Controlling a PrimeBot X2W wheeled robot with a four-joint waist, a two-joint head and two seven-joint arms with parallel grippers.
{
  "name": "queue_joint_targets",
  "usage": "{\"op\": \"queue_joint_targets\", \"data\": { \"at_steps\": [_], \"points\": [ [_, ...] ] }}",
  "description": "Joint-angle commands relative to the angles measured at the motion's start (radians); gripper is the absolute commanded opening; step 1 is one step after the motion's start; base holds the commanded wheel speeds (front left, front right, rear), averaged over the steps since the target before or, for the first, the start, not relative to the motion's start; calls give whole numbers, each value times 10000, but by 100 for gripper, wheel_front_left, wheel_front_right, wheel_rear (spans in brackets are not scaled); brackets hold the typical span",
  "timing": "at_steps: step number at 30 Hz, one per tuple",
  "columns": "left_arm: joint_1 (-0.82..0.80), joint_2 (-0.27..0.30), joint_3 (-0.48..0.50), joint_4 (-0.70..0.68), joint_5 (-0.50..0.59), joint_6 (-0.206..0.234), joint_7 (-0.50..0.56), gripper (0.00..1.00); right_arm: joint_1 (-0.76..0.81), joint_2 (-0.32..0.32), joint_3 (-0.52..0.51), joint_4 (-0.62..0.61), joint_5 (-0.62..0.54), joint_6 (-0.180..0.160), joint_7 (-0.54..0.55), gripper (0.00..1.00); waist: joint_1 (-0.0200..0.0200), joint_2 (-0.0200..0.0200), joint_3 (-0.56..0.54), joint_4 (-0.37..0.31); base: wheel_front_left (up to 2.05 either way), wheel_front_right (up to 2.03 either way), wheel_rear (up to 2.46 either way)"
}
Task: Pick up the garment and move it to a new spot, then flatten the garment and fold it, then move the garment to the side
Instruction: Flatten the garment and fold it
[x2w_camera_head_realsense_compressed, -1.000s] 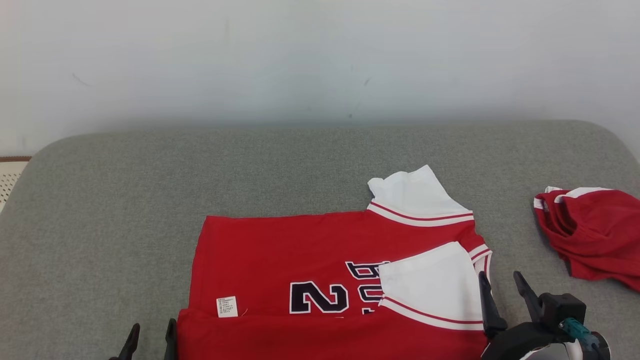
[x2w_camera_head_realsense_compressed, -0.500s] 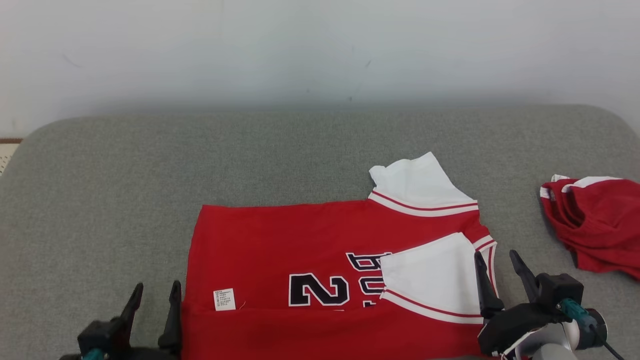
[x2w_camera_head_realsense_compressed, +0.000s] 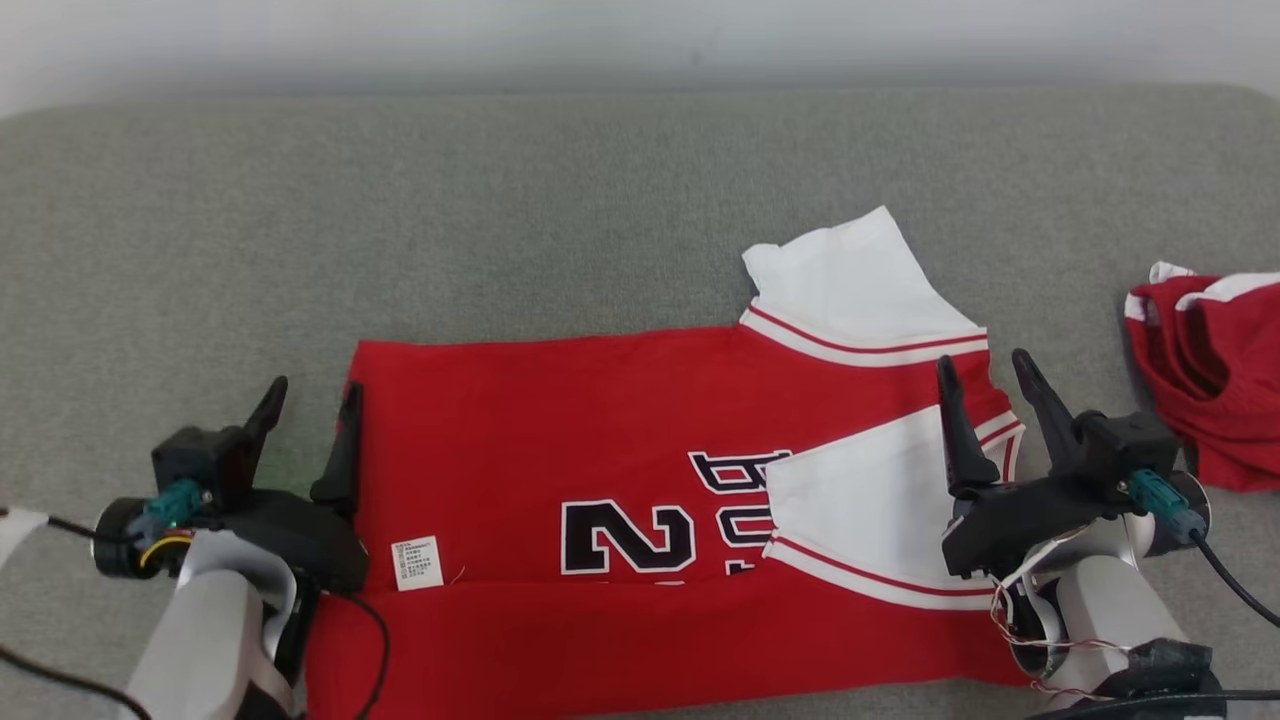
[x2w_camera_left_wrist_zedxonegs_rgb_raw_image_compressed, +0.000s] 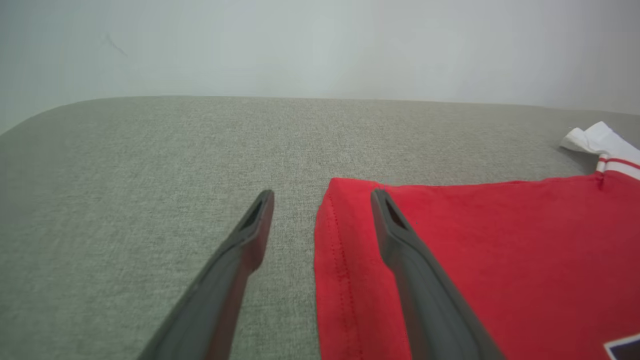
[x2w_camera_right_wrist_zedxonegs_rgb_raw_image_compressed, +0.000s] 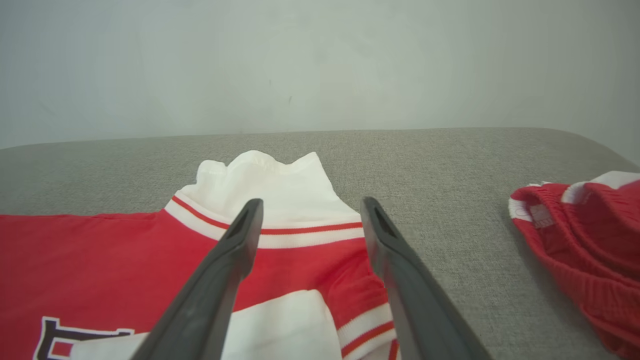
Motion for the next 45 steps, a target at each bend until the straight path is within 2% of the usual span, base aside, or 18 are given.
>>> {"op": "queue_joint_targets", "data": {
  "at_steps": [1, 7, 11, 20, 21, 23, 24, 25, 26, 30, 36, 39, 45],
  "points": [
    [-231, 111, -36, 278, -35, -2, -8, 100, -115, 28, 56, -31, 70, -17, 1, 100, -2, -1, 473, -257, 0, 0, 0],
    [-1523, 478, -264, 2025, -153, -22, -8, 100, -399, -18, 138, -287, 214, -17, 1, 100, -2, -1, 954, -623, 0, 0, 0],
    [-2078, 648, -305, 2699, -191, -22, -8, 100, -540, -52, 107, -410, 218, -17, 1, 100, -2, -1, 1185, -779, 0, 0, 0],
    [-2384, 380, -739, 3253, -276, -27, 16, 100, -607, -79, -34, -543, 208, -16, 1, 100, -2, -1, 1351, -792, 0, 0, 0],
    [-2355, 322, -823, 3289, -321, -32, 16, 95, -626, -74, -45, -553, 195, -17, 1, 100, -2, -1, 1342, -776, 0, 0, 0],
    [-2324, 229, -1125, 3354, -353, -36, 17, 50, -648, -66, -75, -578, 153, -17, 1, 100, -2, -1, 1313, -726, 0, 0, 0],
    [-2301, 246, -1229, 3355, -379, -36, 17, 21, -671, -88, -93, -566, 150, -17, 1, 100, -2, -1, 1300, -693, 0, 0, 0],
    [-2301, 246, -1229, 3355, -379, -36, 17, 21, -671, -88, -93, -566, 150, -17, 1, 100, -2, -1, 1300, -693, 0, 0, 0],
    [-2266, 235, -1351, 3337, -456, -36, 17, 0, -696, -114, -100, -564, 155, -17, 1, 100, -2, -1, 1287, -649, 0, 0, 0],
    [-2220, 266, -1688, 3246, -732, -35, 16, 0, -813, -209, -29, -511, 178, -17, 1, 100, -2, -1, 1269, -509, 0, 0, 0],
    [-2096, 320, -1621, 2351, -842, -27, 3, 0, -1478, -571, 118, -2, 323, -17, 1, 100, -2, -1, 1348, -214, 0, 0, 0],
    [-1972, 255, -1556, 1832, -728, 7, 0, 0, -2106, -870, 345, 678, 477, -16, 3, 100, -2, -1, 1407, -24, 0, 0, 0],
    [-1695, 72, -1545, 790, -454, 41, -7, 0, -3763, -1384, 1233, 2822, 959, -16, 65, 100, -2, -1, 1567, 455, 0, 0, 0]
  ]
}}
